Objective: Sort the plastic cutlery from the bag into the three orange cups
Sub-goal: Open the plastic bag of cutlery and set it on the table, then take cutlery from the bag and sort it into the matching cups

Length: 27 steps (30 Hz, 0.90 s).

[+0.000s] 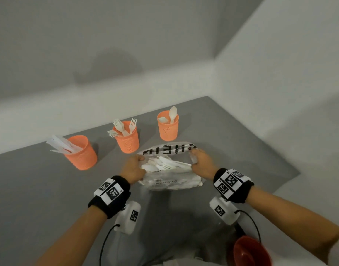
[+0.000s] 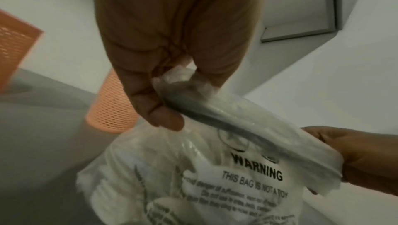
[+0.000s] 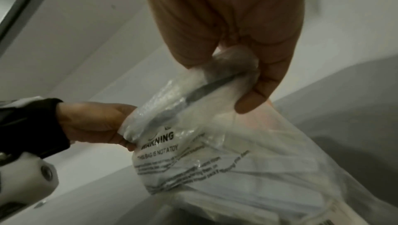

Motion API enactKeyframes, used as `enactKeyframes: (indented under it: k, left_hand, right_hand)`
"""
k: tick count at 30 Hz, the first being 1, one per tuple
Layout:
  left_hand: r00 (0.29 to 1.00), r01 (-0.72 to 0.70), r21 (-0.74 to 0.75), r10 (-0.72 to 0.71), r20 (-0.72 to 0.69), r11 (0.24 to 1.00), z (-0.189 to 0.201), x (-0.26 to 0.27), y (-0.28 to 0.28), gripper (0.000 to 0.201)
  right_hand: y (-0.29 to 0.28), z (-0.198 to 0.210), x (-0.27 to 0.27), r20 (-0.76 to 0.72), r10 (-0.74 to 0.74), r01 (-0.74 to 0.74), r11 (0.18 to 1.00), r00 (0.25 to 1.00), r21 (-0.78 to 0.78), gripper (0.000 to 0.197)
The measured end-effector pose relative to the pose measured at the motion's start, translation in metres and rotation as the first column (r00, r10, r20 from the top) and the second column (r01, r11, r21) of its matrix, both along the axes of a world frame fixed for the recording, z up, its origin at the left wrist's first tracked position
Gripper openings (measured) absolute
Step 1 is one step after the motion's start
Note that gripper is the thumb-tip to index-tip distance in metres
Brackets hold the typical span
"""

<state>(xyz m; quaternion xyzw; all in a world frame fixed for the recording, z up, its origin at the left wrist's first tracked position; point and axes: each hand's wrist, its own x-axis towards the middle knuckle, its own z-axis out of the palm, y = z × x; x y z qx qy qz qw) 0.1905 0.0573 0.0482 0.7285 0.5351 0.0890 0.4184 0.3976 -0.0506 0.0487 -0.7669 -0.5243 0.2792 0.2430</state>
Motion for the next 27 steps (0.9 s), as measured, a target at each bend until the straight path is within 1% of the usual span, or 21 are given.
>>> enactKeyframes:
  k: [3, 6, 8, 10, 11, 12, 13, 14, 16, 17, 18, 19, 20, 21, 22, 24, 25, 27]
  left_hand:
    - [0.998, 0.045, 0.083, -0.047, 0.029, 0.996, 0.008, 0.031, -0.001, 0.053]
    - [0.994, 0.099, 0.194, -0.106, 0.024, 0.976, 0.013, 0.067, -0.002, 0.053]
    - [0.988, 0.144, 0.235, -0.152, 0.016, 0.961, 0.015, 0.09, -0.001, 0.053]
    - [0.979, 0.201, 0.255, -0.2, -0.029, 0.946, 0.014, 0.109, -0.001, 0.054]
    - [0.976, 0.218, 0.25, -0.214, -0.044, 0.943, 0.011, 0.118, -0.001, 0.055]
    - [0.974, 0.224, 0.233, -0.221, -0.039, 0.946, 0.009, 0.126, 0.0, 0.057]
    - [0.974, 0.226, 0.215, -0.226, -0.026, 0.95, 0.007, 0.132, 0.001, 0.059]
    - [0.972, 0.232, 0.204, -0.232, -0.022, 0.951, 0.006, 0.137, 0.002, 0.06]
    - [0.964, 0.265, 0.195, -0.26, -0.054, 0.944, 0.005, 0.141, 0.007, 0.062]
    - [0.958, 0.286, 0.192, -0.277, -0.074, 0.939, 0.007, 0.142, 0.009, 0.063]
    - [0.953, 0.301, 0.19, -0.288, -0.09, 0.935, 0.007, 0.142, 0.012, 0.064]
    - [0.95, 0.31, 0.185, -0.295, -0.102, 0.933, 0.008, 0.141, 0.014, 0.065]
    - [0.946, 0.319, 0.176, -0.302, -0.116, 0.931, 0.008, 0.141, 0.015, 0.065]
    - [0.943, 0.327, 0.171, -0.309, -0.127, 0.929, 0.009, 0.141, 0.016, 0.065]
    - [0.941, 0.331, 0.168, -0.311, -0.135, 0.929, 0.01, 0.141, 0.016, 0.066]
    - [0.942, 0.326, 0.155, -0.307, -0.135, 0.933, 0.012, 0.141, 0.018, 0.066]
    - [0.945, 0.317, 0.149, -0.299, -0.132, 0.937, 0.013, 0.141, 0.019, 0.065]
    - [0.956, 0.288, 0.146, -0.275, -0.098, 0.947, 0.016, 0.143, 0.021, 0.062]
  right_hand:
    - [-0.009, 0.007, 0.022, -0.013, -0.111, 0.112, 0.991, 0.994, 0.076, 0.058]
    - [-0.014, 0.008, 0.048, -0.004, -0.243, 0.241, 0.961, 0.97, 0.138, 0.061]
    - [-0.02, 0.007, 0.064, 0.017, -0.296, 0.293, 0.95, 0.955, 0.105, 0.061]
    - [-0.026, 0.004, 0.075, 0.08, -0.314, 0.314, 0.949, 0.946, 0.004, 0.062]
    - [-0.029, 0.003, 0.079, 0.161, -0.304, 0.313, 0.949, 0.939, -0.035, 0.062]
    - [-0.033, 0.002, 0.08, 0.3, -0.277, 0.304, 0.952, 0.913, -0.045, 0.061]
    - [-0.034, 0.001, 0.08, 0.489, -0.238, 0.277, 0.961, 0.839, -0.007, 0.057]
    - [-0.031, 0.003, 0.08, 0.619, -0.177, 0.223, 0.975, 0.765, 0.003, 0.051]
    - [-0.026, 0.009, 0.079, 0.781, -0.039, 0.053, 0.999, 0.623, 0.008, 0.033]
    - [-0.022, 0.013, 0.079, 0.746, 0.072, -0.024, 0.997, 0.662, -0.075, 0.026]
    - [-0.015, 0.013, 0.081, 0.698, 0.123, -0.073, 0.992, 0.705, -0.101, 0.024]
    - [-0.008, 0.013, 0.083, 0.623, 0.176, -0.082, 0.981, 0.762, -0.176, 0.031]
    - [-0.001, 0.011, 0.085, 0.576, 0.201, -0.083, 0.971, 0.792, -0.224, 0.039]
    - [0.006, 0.01, 0.087, 0.552, 0.213, -0.077, 0.963, 0.806, -0.259, 0.043]
    - [0.013, 0.009, 0.087, 0.544, 0.239, -0.082, 0.952, 0.804, -0.296, 0.041]
    - [0.025, 0.004, 0.086, 0.512, 0.278, -0.077, 0.922, 0.813, -0.378, 0.03]
    - [0.029, 0.001, 0.086, 0.491, 0.28, -0.074, 0.914, 0.825, -0.398, 0.028]
    - [0.033, -0.001, 0.091, 0.45, 0.258, -0.07, 0.917, 0.855, -0.391, 0.032]
